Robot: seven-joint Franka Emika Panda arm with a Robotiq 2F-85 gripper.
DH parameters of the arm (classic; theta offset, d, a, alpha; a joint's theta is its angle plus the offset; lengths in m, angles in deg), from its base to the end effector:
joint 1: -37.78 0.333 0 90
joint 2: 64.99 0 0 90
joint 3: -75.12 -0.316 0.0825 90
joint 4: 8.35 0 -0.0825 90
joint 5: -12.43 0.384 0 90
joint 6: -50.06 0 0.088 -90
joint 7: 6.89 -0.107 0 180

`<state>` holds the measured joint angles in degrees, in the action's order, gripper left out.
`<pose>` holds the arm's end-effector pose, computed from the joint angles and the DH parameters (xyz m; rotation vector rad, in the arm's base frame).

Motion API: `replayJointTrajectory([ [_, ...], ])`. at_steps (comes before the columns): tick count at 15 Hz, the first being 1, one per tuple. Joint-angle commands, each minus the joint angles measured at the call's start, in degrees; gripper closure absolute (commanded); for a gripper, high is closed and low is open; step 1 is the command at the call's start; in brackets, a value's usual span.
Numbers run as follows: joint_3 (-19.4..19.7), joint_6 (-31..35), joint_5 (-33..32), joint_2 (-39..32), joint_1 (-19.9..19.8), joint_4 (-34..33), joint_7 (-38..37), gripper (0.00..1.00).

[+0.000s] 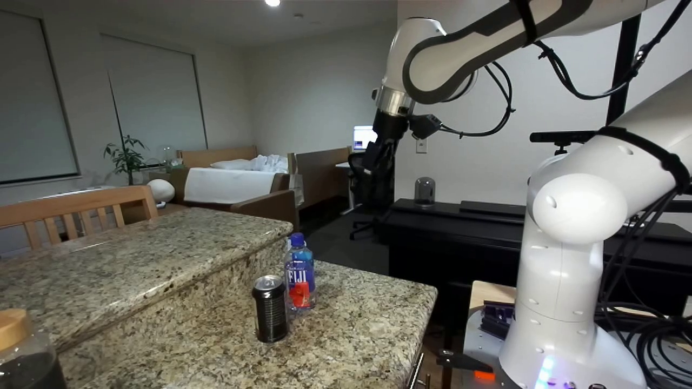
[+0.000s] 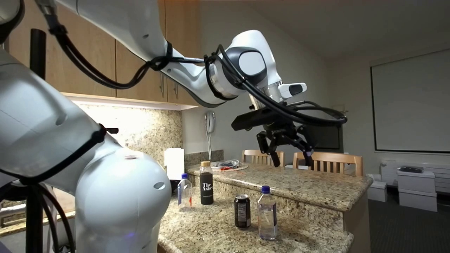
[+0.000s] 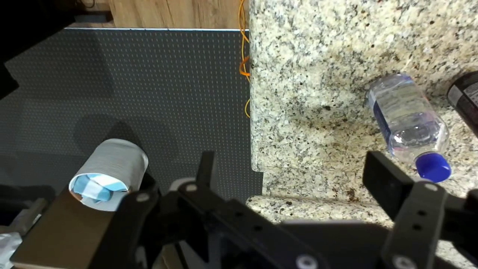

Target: Put the blue bottle on the soda can

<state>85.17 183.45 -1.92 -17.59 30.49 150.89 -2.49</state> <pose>0.3173 -0.1027 0.4704 2.9504 -0.0825 0.5308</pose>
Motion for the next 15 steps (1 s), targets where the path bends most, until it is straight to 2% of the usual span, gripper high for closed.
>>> replayJointTrajectory([
  [1, -1.0, 0.1, 1.1, -0.1, -1.0, 0.0, 0.8, 0.0],
  [8, -1.0, 0.1, 1.1, -0.1, -1.0, 0.0, 0.8, 0.0],
  [9, -0.6, -1.7, 1.0, 1.0, -1.6, -0.4, 1.3, 0.0],
  [15, 2.6, -4.3, 4.5, 0.0, 1.8, -2.2, 6.6, 0.0],
])
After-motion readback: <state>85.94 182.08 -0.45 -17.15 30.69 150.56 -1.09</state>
